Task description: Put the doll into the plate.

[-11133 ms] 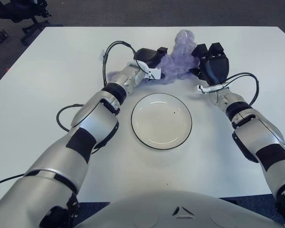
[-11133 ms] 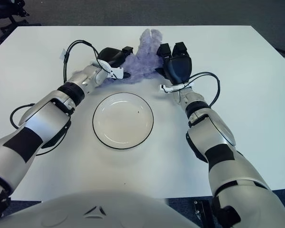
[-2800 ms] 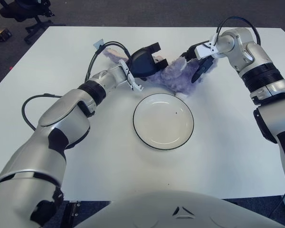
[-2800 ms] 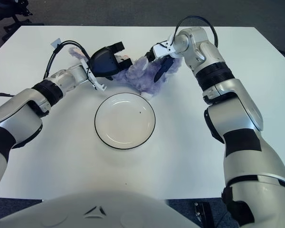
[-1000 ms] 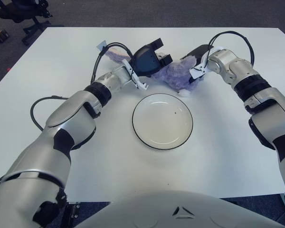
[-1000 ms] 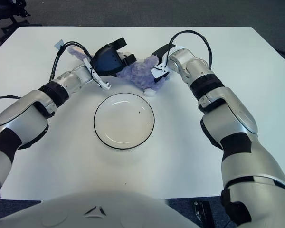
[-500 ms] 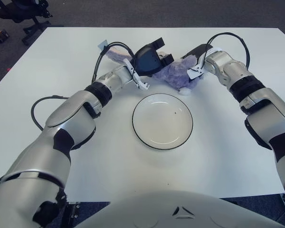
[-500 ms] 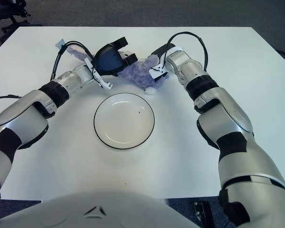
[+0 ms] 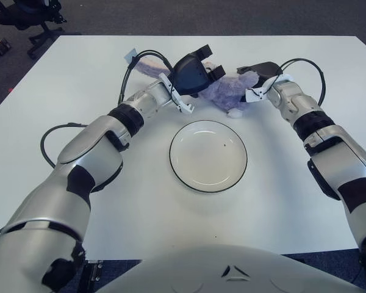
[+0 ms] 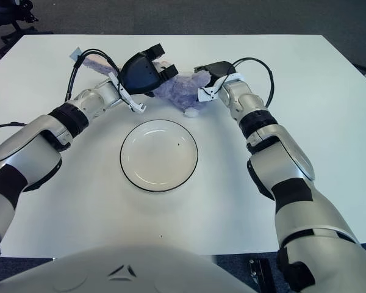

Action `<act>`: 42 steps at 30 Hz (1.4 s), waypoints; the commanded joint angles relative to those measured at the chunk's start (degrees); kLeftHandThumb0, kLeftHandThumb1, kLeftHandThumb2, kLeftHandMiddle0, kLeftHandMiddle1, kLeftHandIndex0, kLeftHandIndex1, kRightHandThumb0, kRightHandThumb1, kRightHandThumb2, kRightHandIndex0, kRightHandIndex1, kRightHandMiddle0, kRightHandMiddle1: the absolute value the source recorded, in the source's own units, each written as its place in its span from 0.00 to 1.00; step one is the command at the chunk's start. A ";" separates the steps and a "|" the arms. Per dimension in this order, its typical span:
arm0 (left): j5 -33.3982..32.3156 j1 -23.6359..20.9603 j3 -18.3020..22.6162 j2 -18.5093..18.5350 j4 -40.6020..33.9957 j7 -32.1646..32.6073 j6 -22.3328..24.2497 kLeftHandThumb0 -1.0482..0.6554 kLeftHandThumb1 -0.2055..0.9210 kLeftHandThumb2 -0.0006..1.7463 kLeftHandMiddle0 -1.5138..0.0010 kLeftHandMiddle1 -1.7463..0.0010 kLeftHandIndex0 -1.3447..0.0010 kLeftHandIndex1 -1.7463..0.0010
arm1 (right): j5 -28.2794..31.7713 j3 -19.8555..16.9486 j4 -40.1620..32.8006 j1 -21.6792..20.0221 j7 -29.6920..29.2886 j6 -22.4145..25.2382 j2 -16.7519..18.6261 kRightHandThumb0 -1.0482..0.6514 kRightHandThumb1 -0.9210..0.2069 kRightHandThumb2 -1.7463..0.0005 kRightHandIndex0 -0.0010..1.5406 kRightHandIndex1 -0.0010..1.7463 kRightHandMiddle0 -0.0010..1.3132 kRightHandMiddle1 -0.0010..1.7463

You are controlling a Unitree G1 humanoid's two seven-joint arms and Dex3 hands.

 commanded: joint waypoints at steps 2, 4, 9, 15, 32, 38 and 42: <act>-4.13 1.72 3.45 1.74 -2.51 -0.15 -3.87 0.61 1.00 0.11 0.58 0.35 0.71 0.16 | -0.09 1.12 1.70 3.60 -0.29 -1.65 0.27 0.62 0.54 0.24 0.38 0.99 0.32 1.00; -5.23 2.42 4.52 2.68 -3.78 -0.76 -5.05 0.61 1.00 0.12 0.59 0.32 0.74 0.15 | -0.15 1.13 1.86 3.63 -0.70 -1.86 0.17 0.62 0.54 0.24 0.38 0.99 0.32 1.00; -8.59 5.17 8.26 4.83 -4.95 3.06 -9.10 0.61 1.00 0.16 0.63 0.22 0.79 0.16 | -0.20 1.03 2.14 3.45 -1.50 -1.76 0.09 0.62 0.53 0.25 0.38 0.99 0.32 1.00; -12.55 8.46 12.71 8.29 -4.93 6.45 -14.93 0.61 1.00 0.23 0.74 0.12 0.85 0.12 | 0.20 0.44 1.84 3.77 -2.96 -1.88 -0.38 0.62 0.53 0.25 0.38 0.98 0.31 1.00; -26.59 20.44 29.08 12.29 -8.35 6.24 -22.96 0.35 1.00 0.26 0.66 0.80 0.84 0.63 | 0.92 -2.45 -7.17 6.54 -7.51 -2.88 -5.10 0.62 0.51 0.26 0.37 0.99 0.30 1.00; -26.67 21.94 33.42 12.76 -9.43 10.69 -20.73 0.35 1.00 0.27 0.66 0.80 0.83 0.64 | 0.78 -3.18 -9.18 6.57 -7.96 -3.05 -7.10 0.62 0.51 0.26 0.36 1.00 0.29 1.00; -27.89 22.38 36.04 12.41 -10.06 12.60 -21.89 0.35 1.00 0.27 0.67 0.79 0.83 0.64 | 1.65 -4.10 -9.81 6.41 -7.07 -2.68 -7.71 0.62 0.50 0.26 0.36 1.00 0.29 1.00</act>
